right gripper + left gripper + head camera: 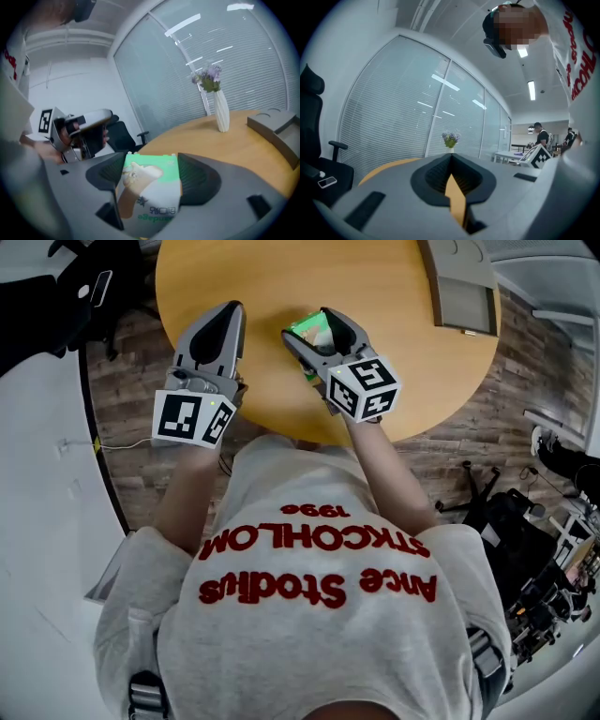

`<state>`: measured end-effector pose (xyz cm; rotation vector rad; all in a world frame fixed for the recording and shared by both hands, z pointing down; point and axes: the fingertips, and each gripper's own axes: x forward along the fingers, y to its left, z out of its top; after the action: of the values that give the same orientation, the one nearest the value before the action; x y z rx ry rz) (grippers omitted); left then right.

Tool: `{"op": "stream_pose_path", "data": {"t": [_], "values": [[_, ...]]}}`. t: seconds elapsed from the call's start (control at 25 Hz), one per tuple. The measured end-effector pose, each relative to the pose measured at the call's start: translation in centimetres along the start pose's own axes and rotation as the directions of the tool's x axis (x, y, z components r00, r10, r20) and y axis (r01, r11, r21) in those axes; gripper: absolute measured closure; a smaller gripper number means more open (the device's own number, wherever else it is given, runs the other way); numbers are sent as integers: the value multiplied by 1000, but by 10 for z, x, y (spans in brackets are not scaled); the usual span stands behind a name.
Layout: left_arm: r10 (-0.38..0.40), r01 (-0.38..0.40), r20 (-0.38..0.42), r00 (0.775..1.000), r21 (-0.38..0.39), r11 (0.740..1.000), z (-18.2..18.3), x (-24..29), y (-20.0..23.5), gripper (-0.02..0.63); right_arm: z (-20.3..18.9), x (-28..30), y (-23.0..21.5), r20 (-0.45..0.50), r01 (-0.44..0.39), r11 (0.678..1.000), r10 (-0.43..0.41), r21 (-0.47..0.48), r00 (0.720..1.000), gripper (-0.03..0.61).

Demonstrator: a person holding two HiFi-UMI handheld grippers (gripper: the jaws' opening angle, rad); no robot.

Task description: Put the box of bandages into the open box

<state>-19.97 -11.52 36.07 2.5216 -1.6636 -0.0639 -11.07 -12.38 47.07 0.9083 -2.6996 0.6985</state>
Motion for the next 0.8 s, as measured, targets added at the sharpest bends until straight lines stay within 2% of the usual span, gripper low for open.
{"op": "stream_pose_path", "data": {"t": [0.16, 0.32, 0.52, 0.8], "values": [[-41, 40, 18, 999, 14, 999, 18, 11, -17, 611, 51, -34, -1, 180, -15, 1000, 11, 24, 984, 215], [-84, 83, 31, 996, 30, 996, 35, 22, -36, 611, 90, -65, 0, 292, -9, 1000, 3, 21, 956, 216], [-143, 139, 54, 988, 59, 988, 58, 26, -62, 611, 127, -104, 3, 417, 51, 998, -32, -35, 908, 216], [-165, 157, 90, 982, 97, 983, 81, 26, -74, 611, 159, -153, 3, 545, 173, 980, -94, -95, 833, 216]]}}
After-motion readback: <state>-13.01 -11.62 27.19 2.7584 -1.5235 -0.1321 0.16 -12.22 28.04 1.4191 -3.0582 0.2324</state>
